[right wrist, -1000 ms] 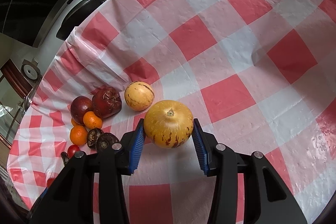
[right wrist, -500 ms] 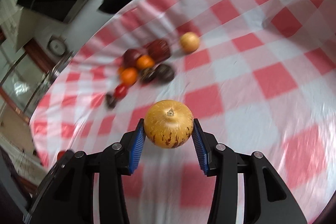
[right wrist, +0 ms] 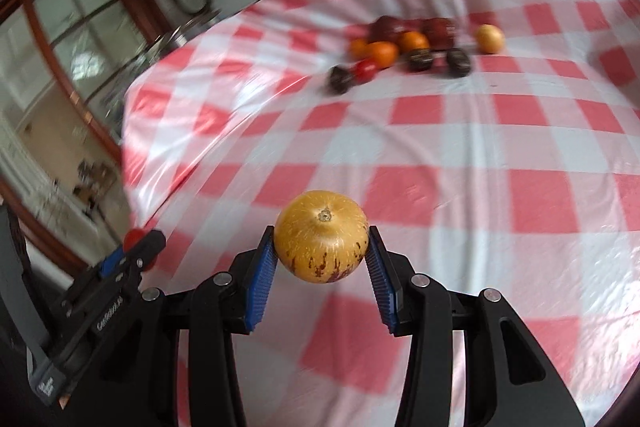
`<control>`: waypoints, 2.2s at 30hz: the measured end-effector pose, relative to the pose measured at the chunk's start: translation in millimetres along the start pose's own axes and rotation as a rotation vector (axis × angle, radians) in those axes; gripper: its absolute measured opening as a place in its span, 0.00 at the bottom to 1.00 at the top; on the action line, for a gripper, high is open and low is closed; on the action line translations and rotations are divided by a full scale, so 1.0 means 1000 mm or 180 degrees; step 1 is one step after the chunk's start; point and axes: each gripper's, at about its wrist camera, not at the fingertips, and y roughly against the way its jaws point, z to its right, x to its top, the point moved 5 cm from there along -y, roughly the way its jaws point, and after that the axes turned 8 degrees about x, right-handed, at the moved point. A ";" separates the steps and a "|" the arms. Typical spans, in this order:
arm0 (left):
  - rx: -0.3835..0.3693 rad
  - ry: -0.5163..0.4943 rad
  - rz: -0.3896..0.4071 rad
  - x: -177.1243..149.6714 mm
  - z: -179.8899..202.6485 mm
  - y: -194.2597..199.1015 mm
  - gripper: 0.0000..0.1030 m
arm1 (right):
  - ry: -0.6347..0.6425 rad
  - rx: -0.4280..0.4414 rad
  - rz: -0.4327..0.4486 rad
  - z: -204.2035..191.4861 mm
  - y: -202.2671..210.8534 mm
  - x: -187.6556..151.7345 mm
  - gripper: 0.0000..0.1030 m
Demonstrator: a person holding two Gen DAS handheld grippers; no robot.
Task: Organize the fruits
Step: 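Carry the pepino and the tomato in both tools over the white box, then open both tools to drop the pepino and tomato into the box, then move both open tools back over the fruits on the table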
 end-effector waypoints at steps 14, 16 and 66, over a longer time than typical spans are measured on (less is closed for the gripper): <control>0.0597 0.0588 0.0106 -0.060 -0.183 0.065 0.36 | 0.1381 0.0782 -0.0606 -0.158 -0.021 -0.078 0.43; 0.0746 0.0679 -0.0003 -0.077 -0.212 0.067 0.36 | 0.1689 0.0989 -0.0744 -0.188 -0.025 -0.099 0.43; 0.1798 0.0566 0.1017 -0.025 -0.256 0.154 0.99 | 0.2698 0.1909 -0.0730 -0.277 0.035 -0.146 0.85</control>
